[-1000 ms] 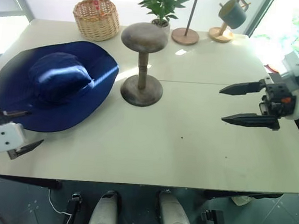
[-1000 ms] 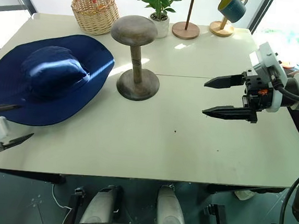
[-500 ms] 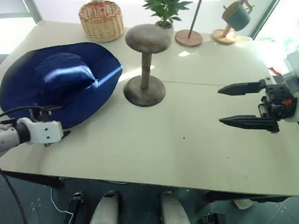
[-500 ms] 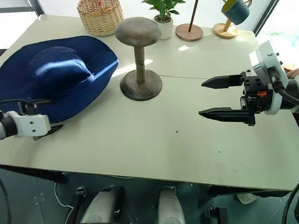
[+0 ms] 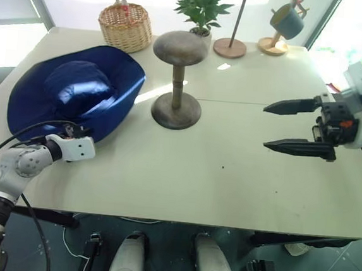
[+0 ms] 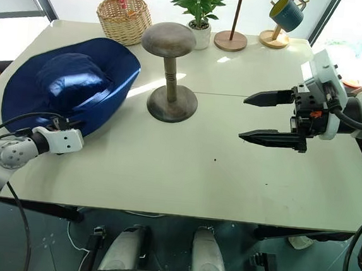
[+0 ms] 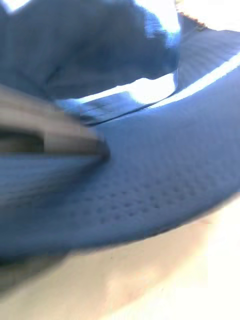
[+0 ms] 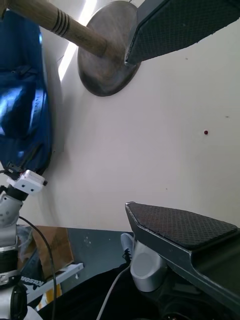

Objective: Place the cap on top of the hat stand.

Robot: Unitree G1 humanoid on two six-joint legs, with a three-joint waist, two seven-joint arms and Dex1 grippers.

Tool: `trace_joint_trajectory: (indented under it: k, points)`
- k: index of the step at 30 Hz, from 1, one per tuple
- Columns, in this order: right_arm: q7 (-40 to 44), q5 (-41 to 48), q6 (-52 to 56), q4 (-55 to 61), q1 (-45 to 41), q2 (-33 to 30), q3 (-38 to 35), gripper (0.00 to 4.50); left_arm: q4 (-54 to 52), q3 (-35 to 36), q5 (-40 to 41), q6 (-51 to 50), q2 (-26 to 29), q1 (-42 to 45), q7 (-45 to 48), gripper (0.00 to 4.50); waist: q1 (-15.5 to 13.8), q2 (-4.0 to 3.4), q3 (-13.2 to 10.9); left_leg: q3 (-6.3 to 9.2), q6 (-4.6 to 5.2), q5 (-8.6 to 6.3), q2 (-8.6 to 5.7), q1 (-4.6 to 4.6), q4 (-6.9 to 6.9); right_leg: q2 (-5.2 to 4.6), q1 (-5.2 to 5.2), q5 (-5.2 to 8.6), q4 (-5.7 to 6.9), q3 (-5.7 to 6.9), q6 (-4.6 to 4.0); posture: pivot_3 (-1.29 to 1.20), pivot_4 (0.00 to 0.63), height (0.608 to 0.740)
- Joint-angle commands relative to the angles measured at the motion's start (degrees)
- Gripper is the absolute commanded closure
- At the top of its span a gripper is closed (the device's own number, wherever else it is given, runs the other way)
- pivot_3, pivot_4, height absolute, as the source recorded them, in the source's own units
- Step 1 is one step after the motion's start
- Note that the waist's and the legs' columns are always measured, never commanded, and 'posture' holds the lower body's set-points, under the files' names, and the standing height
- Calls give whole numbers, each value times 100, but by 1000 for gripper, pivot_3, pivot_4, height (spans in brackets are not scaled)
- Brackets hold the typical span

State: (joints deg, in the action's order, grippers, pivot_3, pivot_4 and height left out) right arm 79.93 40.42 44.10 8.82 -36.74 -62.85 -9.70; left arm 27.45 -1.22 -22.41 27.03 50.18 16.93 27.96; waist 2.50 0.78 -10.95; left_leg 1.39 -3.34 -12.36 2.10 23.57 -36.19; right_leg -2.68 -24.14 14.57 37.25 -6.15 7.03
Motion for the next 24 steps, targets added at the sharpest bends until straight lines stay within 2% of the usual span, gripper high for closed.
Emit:
trace_joint_trajectory:
  k: [1, 6, 11, 17, 24]
  points:
    - [-77, 69, -79, 110, -43, -99, -218, 0, 25, 133, 398, -476, -62, 90, 187, 4400, 0, -1, 1, 0, 0, 0, 0, 0, 1, 0, 0, 0, 0, 0, 1, 0, 150, 740]
    - [-179, -49, -255, -74, -49, -190, -320, 0, -774, 769, 1668, -2333, -335, 530, 781, 4400, -6, 9, -5, 2, 0, 0, 0, 4, 0, 2, -1, 1, 1, 1, 3, 0, 150, 740]
    - [-360, -118, -247, -549, -274, -340, -453, 0, -1442, 924, 2291, -3652, -249, 1743, 1157, 4400, -25, 18, -10, 16, 0, 0, -3, 28, -11, 5, -9, 1, -1, 7, 5, 0, 150, 740]
    - [-593, -329, -605, -839, -418, -350, -553, 0, -1348, 626, 2345, -4193, -335, 3321, 1315, 4400, 9, 18, -10, 23, 0, 0, -7, 38, -6, 5, -15, 8, -3, 7, 24, 0, 150, 740]
    - [-784, -345, -664, -951, -400, -414, -774, 0, -1145, 92, 2289, -3667, -784, 4655, 1583, 4400, 4, 18, -10, 27, 0, 1, -10, 47, -7, 5, -19, 9, -4, 8, 28, 0, 150, 740]
